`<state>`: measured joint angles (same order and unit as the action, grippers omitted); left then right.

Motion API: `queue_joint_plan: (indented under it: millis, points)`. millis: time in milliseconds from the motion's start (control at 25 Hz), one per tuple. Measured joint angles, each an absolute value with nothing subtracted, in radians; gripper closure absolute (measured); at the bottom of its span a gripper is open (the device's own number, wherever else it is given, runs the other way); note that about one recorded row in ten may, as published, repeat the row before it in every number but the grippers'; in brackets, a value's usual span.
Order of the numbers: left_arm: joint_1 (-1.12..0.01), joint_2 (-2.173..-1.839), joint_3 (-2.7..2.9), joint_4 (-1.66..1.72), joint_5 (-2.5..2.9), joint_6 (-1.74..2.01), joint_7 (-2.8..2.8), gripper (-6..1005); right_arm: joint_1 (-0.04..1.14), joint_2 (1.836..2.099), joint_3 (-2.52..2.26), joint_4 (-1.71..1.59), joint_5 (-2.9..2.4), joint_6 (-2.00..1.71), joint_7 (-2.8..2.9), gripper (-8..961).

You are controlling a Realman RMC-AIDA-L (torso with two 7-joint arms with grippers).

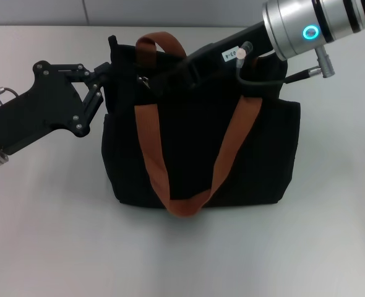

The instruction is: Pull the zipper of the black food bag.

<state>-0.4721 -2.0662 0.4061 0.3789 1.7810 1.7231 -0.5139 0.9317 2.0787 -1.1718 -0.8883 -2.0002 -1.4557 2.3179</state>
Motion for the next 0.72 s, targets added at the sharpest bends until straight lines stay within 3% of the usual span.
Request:
queue_joint_plan:
  millis: [720]
  points:
    - [-0.472,-2.065,0.400,0.379,1.768,1.707,-0.521,912,0.876,2.083,-1.195,-1.064,-2.126,-1.479,2.473,954]
